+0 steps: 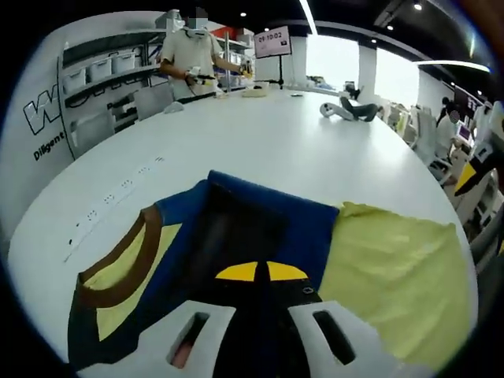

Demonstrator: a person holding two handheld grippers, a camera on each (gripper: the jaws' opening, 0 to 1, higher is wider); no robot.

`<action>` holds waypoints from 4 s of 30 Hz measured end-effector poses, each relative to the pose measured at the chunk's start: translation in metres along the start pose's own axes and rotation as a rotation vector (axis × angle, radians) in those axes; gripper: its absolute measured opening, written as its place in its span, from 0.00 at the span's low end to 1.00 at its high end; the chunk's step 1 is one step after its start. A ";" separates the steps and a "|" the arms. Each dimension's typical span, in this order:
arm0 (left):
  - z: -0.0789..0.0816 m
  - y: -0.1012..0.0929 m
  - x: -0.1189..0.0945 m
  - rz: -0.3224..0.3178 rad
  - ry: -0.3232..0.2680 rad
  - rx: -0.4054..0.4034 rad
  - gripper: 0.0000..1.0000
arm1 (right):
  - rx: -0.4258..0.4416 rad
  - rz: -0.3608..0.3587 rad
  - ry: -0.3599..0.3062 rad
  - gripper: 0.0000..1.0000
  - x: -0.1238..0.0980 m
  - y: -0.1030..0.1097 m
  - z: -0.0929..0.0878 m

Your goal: Fold the garment on the visible template until the final outline fits inside the template.

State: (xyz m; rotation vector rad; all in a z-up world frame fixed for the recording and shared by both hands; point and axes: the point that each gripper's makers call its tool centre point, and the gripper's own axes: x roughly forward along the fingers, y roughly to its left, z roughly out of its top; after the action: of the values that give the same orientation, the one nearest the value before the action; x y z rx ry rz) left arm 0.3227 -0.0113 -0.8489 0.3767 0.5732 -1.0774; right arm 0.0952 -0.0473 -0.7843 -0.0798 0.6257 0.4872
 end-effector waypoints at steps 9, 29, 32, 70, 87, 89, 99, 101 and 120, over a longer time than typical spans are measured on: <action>0.008 -0.009 -0.009 0.008 -0.034 -0.023 0.01 | -0.001 0.002 -0.001 0.59 0.002 0.000 0.001; 0.000 -0.023 -0.014 -0.002 -0.082 -0.074 0.01 | -0.001 0.005 -0.004 0.59 0.001 0.001 0.001; -0.002 -0.025 -0.014 -0.007 -0.082 -0.075 0.00 | 0.001 0.005 -0.007 0.59 0.001 0.000 0.002; 0.013 -0.042 0.006 -0.025 -0.093 -0.067 0.07 | 0.002 -0.004 0.007 0.59 -0.001 -0.001 -0.001; 0.014 -0.042 0.012 -0.004 -0.078 0.002 0.03 | 0.010 -0.010 0.011 0.59 0.000 -0.005 -0.004; 0.015 -0.043 0.011 -0.006 -0.082 0.008 0.02 | 0.011 -0.012 0.012 0.59 0.000 -0.006 -0.005; 0.018 -0.045 0.006 -0.025 -0.122 0.002 0.02 | 0.011 -0.006 0.016 0.59 0.000 -0.006 -0.007; 0.021 -0.045 0.005 -0.035 -0.145 -0.001 0.02 | 0.007 -0.007 0.018 0.59 -0.001 -0.005 -0.008; 0.012 -0.054 -0.013 -0.035 -0.139 -0.026 0.09 | -0.005 -0.007 0.004 0.59 -0.001 -0.003 -0.002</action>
State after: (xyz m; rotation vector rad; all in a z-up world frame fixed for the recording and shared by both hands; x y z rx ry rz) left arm 0.2729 -0.0325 -0.8320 0.2675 0.4708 -1.1188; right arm 0.0946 -0.0510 -0.7855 -0.0873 0.6279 0.4820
